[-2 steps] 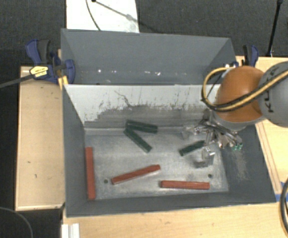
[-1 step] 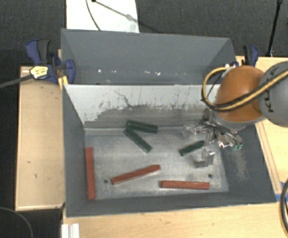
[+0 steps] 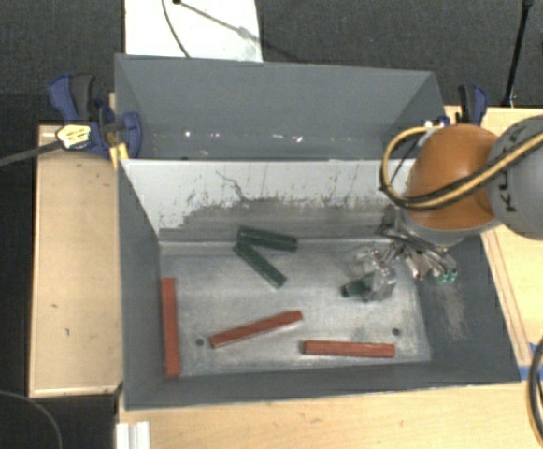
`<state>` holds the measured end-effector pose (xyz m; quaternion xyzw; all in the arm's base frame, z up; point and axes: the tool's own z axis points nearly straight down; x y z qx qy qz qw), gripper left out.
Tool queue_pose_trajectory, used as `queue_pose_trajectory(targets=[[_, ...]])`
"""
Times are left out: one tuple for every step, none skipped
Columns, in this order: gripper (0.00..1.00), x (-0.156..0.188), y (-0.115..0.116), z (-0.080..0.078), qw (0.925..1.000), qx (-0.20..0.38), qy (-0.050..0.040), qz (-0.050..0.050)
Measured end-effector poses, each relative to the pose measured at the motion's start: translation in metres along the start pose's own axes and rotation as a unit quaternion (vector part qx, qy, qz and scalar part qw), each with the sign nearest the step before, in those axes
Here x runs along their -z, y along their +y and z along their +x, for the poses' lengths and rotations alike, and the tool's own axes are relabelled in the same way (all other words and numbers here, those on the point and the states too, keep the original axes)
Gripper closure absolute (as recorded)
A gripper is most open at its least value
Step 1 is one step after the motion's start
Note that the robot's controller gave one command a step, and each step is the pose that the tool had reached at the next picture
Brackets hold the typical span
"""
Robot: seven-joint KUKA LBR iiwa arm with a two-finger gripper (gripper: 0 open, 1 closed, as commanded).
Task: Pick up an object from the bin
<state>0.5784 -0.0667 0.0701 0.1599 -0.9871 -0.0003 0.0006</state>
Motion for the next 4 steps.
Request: queue_pose_trajectory(targets=[[1.00, 0.058, 0.000, -0.002, 1.0000, 0.000, -0.0044, 0.002], [1.00, 0.064, 0.000, -0.003, 1.0000, 0.000, -0.0034, 0.001], [1.00, 0.107, -0.001, -0.005, 1.0000, -0.001, -0.0044, 0.002], [1.00, 0.112, -0.001, -0.006, 1.0000, -0.002, -0.0038, 0.002]])
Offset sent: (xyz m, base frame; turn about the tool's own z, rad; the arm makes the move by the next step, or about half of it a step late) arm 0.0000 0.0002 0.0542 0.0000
